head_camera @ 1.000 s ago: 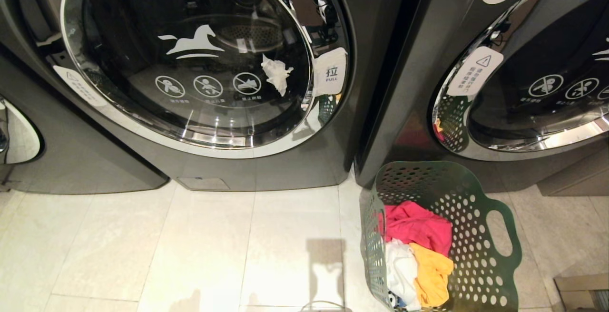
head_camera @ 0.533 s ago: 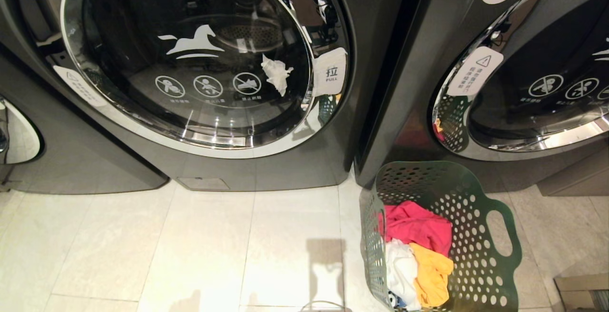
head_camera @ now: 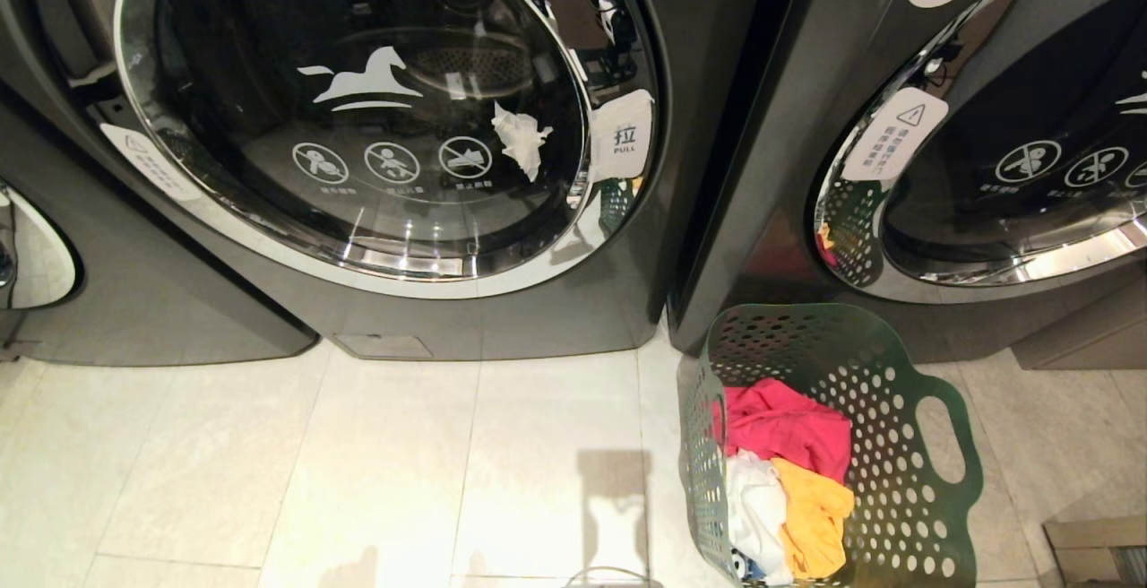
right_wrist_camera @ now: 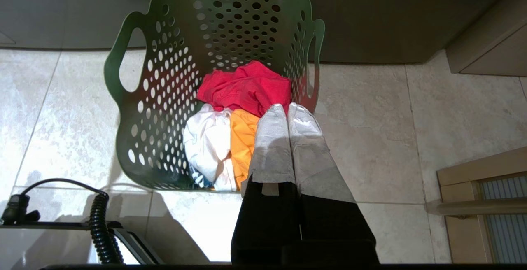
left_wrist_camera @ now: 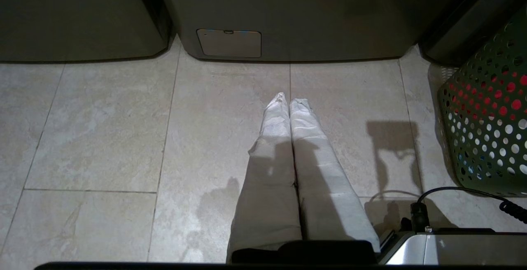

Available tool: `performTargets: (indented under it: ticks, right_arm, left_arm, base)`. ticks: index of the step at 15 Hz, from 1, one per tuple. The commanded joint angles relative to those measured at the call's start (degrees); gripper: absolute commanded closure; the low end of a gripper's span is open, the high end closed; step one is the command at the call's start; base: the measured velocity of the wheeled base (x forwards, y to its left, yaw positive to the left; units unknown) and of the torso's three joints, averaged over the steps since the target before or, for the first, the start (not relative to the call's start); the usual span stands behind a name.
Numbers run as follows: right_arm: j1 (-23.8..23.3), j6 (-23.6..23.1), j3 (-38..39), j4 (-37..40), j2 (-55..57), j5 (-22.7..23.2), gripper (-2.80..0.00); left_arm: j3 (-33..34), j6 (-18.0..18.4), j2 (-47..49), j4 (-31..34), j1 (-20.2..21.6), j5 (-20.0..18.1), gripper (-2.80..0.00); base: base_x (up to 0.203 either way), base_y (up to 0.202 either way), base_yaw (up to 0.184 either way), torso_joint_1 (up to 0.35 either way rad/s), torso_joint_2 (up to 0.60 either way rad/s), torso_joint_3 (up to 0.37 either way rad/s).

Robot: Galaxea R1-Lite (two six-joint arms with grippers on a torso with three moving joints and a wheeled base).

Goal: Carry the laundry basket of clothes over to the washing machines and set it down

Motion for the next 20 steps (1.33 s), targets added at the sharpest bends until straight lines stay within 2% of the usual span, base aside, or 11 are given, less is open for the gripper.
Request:
performTargets:
  ticks: [1, 20]
  right_arm:
    - [0.0, 0.3, 0.0, 0.0, 0.0, 0.0, 0.0]
    - [0.0, 0.3, 0.0, 0.0, 0.0, 0.0, 0.0]
  left_arm:
    - [0.0, 0.0, 0.1, 0.0, 0.0, 0.0, 0.0]
    - [0.0, 0.0, 0.1, 0.0, 0.0, 0.0, 0.0]
  base:
    - [0.0, 0.0, 0.0, 0.0, 0.0, 0.0]
    - [0.0, 0.0, 0.0, 0.0, 0.0, 0.0]
